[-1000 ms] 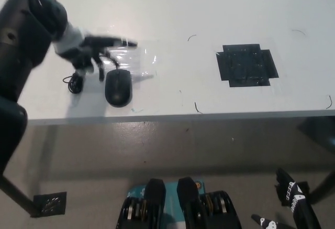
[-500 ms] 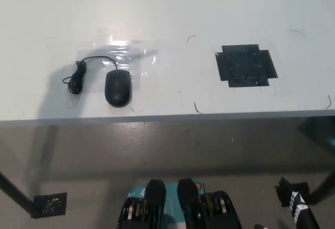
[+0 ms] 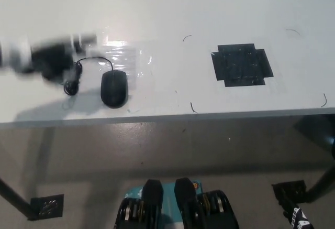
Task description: The robot uses left hand to click on the left button of the black mouse, which is placed on the left area of the table
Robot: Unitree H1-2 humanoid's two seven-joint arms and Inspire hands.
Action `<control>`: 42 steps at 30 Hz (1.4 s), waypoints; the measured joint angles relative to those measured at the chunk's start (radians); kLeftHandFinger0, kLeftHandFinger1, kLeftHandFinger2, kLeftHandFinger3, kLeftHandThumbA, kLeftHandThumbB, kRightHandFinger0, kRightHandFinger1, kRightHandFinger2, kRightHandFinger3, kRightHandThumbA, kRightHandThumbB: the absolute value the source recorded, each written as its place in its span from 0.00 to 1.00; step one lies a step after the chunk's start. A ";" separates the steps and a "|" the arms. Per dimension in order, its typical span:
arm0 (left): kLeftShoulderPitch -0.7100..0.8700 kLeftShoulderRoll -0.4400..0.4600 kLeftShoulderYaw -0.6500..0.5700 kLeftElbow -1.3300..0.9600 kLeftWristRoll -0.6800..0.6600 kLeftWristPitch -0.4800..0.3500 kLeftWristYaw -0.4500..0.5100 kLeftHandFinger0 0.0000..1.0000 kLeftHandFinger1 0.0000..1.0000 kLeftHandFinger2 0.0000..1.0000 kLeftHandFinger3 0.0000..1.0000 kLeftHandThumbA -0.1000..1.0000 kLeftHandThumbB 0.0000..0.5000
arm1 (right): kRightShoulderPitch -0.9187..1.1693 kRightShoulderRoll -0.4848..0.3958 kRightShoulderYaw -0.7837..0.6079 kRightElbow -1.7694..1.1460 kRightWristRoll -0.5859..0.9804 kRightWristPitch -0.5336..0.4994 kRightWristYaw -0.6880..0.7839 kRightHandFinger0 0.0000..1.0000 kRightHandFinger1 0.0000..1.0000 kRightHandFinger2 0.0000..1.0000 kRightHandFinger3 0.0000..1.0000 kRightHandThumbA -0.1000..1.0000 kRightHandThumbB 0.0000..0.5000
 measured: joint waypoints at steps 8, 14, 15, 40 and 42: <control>0.644 -0.098 0.041 -0.343 -0.039 -0.006 0.060 0.00 0.00 0.00 1.00 1.00 0.83 | 0.005 0.003 0.001 0.009 0.000 0.000 0.000 1.00 1.00 1.00 1.00 1.00 0.33; 1.037 -0.238 0.057 -0.556 -0.046 -0.018 0.113 0.14 0.00 0.00 1.00 1.00 0.37 | 0.012 0.003 0.002 0.012 -0.002 0.000 0.000 1.00 1.00 1.00 1.00 1.00 0.33; 1.115 -0.278 0.080 -0.605 -0.044 -0.040 0.136 0.20 0.01 0.03 1.00 1.00 0.38 | 0.012 0.004 0.002 0.012 -0.002 0.000 0.000 1.00 1.00 1.00 1.00 1.00 0.31; 0.956 -0.629 0.484 -0.203 0.063 -0.434 0.552 1.00 1.00 1.00 1.00 1.00 0.55 | -0.078 0.015 0.003 0.025 -0.004 0.000 -0.002 1.00 1.00 1.00 1.00 1.00 0.32; 0.960 -0.651 0.503 -0.191 0.073 -0.470 0.602 1.00 1.00 1.00 1.00 1.00 0.52 | -0.081 0.015 0.003 0.026 -0.007 -0.001 -0.002 1.00 1.00 1.00 1.00 1.00 0.32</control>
